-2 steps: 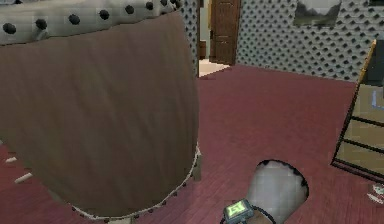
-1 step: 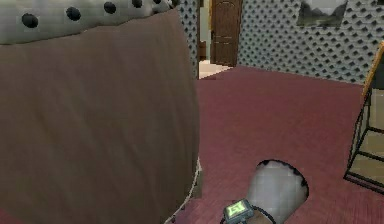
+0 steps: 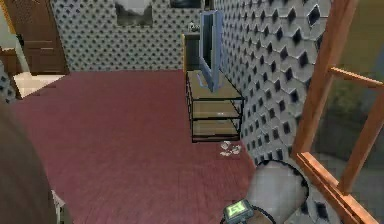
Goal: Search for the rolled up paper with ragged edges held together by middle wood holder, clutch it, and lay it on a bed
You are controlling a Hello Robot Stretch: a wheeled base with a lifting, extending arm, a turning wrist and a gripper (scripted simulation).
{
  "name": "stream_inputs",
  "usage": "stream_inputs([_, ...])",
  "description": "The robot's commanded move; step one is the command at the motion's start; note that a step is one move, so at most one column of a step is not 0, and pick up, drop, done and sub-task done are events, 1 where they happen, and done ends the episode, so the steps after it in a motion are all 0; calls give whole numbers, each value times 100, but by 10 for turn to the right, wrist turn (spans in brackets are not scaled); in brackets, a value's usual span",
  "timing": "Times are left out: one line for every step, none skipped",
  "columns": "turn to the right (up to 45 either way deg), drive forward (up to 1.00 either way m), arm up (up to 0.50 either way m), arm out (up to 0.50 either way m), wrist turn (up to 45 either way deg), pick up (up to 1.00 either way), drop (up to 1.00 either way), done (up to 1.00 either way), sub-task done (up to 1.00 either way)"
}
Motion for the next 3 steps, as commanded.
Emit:
stream_inputs([450, 0, 0, 0, 0, 0, 0, 0, 0])
stream_inputs([210, 0, 0, 0, 0, 0, 0, 0, 0])
stream_inputs([0, 10, 0, 0, 0, 0, 0, 0, 0])
